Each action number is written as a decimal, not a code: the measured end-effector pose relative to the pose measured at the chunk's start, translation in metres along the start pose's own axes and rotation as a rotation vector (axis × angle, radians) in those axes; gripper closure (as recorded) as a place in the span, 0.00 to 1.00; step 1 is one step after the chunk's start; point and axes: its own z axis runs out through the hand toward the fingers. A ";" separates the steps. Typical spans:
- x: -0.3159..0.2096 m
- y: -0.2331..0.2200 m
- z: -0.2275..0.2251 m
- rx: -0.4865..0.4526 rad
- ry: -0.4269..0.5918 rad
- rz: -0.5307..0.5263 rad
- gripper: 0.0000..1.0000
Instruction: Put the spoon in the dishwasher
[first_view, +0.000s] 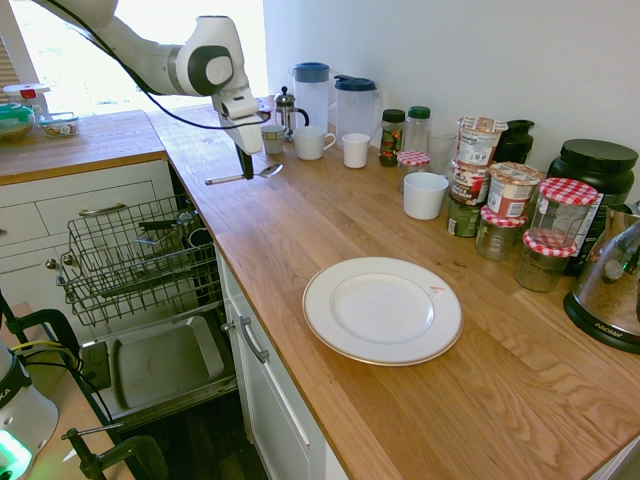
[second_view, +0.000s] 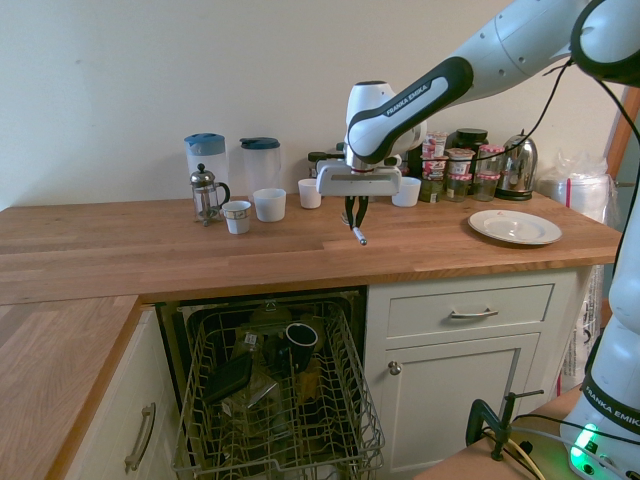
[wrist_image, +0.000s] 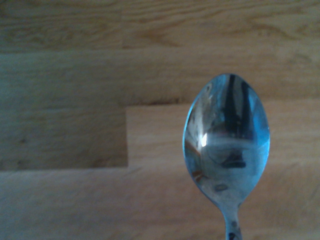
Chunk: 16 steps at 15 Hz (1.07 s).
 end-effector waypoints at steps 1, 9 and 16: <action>-0.022 0.006 -0.009 0.004 0.005 0.003 1.00; -0.147 0.054 -0.023 -0.007 0.009 -0.066 1.00; -0.169 0.070 -0.014 -0.007 0.029 -0.093 1.00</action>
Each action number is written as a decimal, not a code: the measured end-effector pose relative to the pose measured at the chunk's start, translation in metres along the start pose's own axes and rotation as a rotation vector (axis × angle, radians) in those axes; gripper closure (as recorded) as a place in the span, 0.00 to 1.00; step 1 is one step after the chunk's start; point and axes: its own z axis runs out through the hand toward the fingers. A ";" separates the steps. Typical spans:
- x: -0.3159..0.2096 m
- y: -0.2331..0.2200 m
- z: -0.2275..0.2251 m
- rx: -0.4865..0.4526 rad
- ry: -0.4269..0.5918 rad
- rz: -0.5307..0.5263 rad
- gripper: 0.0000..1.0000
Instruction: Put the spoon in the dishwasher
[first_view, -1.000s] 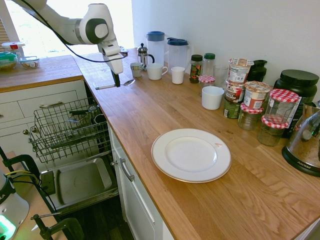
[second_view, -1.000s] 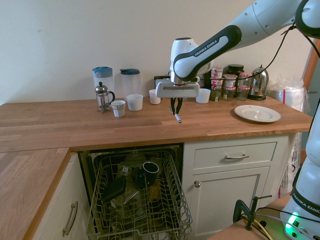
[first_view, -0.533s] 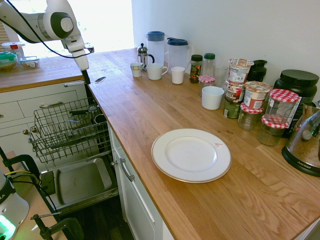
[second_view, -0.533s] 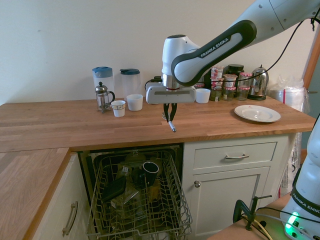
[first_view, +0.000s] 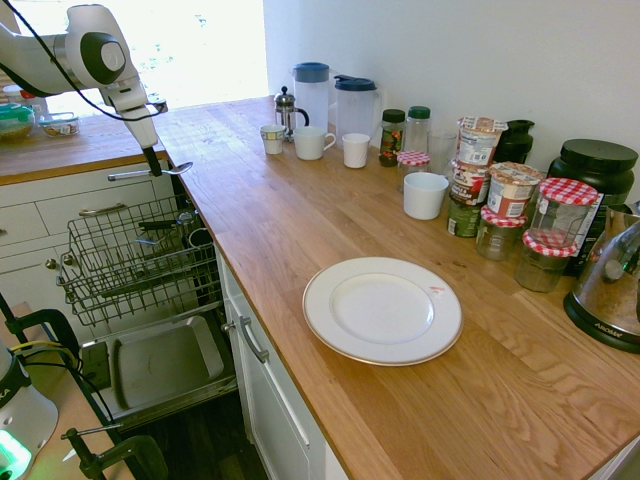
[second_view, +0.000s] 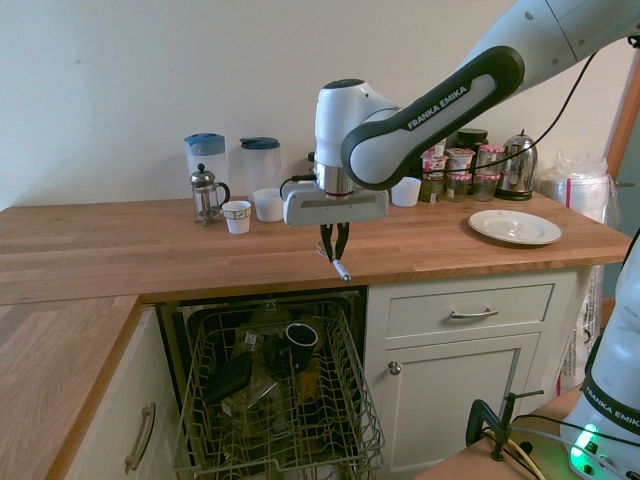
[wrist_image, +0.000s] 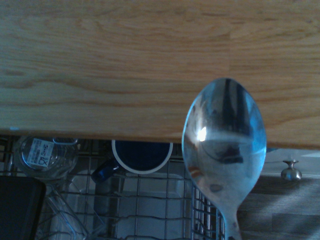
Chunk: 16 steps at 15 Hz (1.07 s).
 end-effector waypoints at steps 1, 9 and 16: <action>-0.009 0.005 0.003 0.006 0.006 -0.002 1.00; -0.098 0.057 0.045 0.040 0.038 0.000 1.00; -0.122 0.076 0.130 0.019 0.012 0.014 1.00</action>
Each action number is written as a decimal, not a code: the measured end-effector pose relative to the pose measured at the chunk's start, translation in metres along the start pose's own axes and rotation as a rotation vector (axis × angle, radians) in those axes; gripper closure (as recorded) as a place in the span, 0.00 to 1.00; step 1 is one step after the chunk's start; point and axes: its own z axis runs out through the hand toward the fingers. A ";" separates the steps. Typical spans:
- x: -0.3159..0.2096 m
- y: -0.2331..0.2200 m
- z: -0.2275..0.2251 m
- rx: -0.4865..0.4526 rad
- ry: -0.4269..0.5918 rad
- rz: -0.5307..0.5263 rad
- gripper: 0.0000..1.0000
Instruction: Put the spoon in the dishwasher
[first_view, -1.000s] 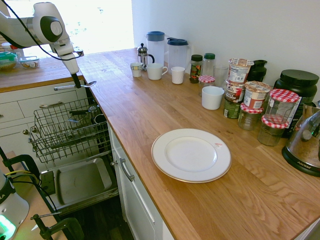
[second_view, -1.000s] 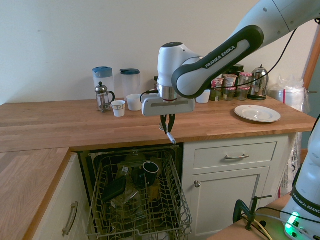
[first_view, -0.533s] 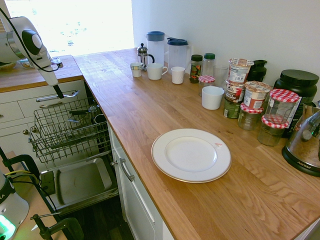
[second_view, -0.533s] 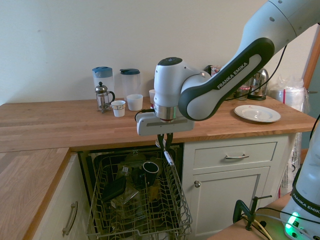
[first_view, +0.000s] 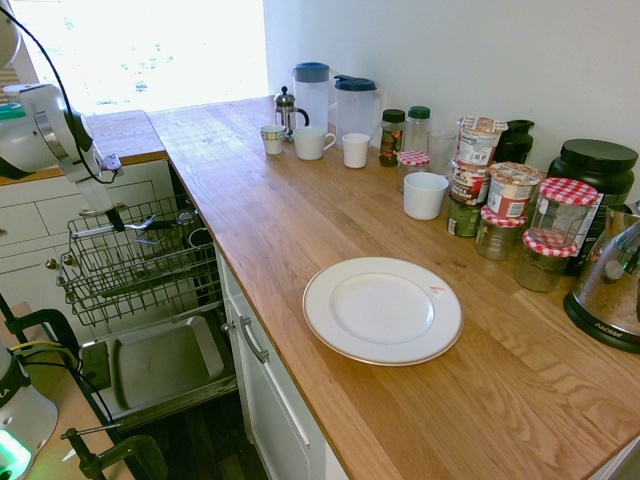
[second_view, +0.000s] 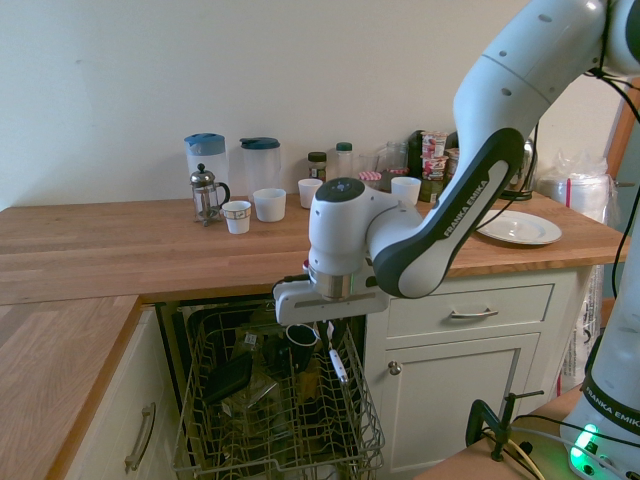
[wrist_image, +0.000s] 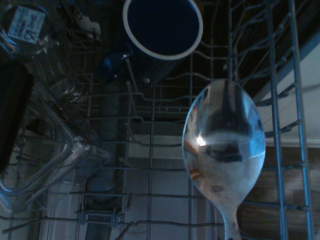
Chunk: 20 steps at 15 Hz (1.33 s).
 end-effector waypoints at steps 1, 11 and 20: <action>0.001 0.002 0.014 -0.008 -0.004 0.002 1.00; -0.021 -0.001 0.132 -0.081 -0.070 0.011 1.00; -0.025 -0.006 0.147 -0.090 -0.067 0.011 0.00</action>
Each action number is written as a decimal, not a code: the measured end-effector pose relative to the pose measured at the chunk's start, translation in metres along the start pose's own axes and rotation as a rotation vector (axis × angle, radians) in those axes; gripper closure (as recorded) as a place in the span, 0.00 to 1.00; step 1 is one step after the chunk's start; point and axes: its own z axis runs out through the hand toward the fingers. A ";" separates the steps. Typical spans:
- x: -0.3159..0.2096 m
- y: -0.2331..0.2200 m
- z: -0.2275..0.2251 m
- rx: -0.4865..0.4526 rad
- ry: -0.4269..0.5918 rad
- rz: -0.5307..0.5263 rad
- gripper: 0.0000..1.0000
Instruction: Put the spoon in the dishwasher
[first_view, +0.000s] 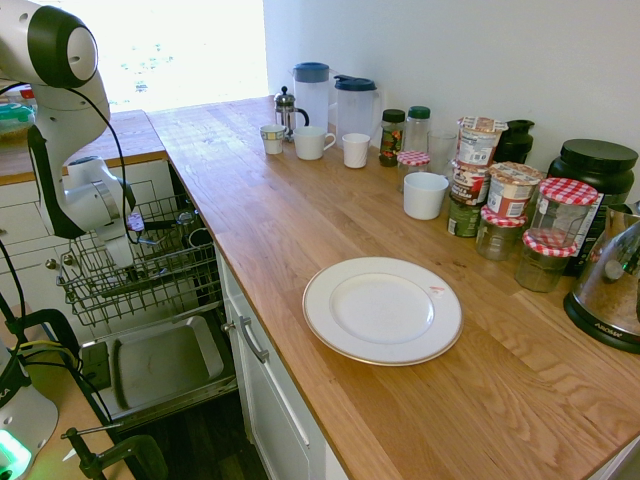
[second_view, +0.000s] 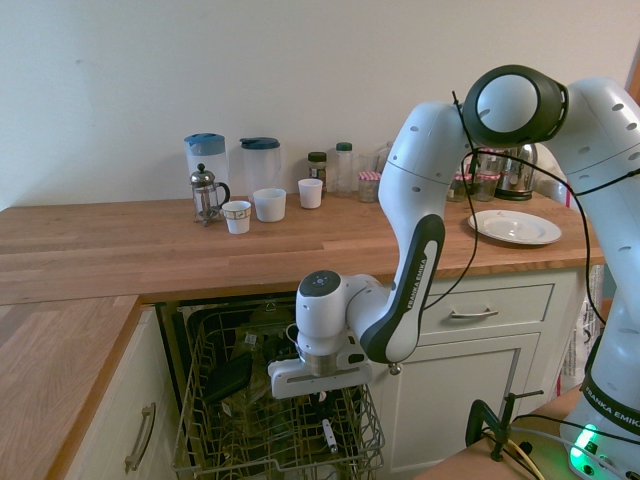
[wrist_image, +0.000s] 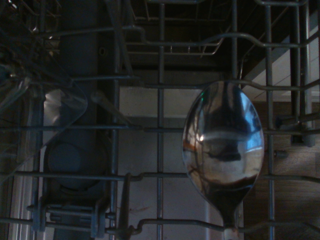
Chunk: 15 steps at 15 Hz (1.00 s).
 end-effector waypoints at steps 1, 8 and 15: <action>0.001 -0.001 0.000 0.002 0.001 0.002 0.00; 0.012 -0.007 -0.025 0.030 0.019 0.027 0.00; 0.027 0.014 -0.122 0.077 0.068 0.042 0.00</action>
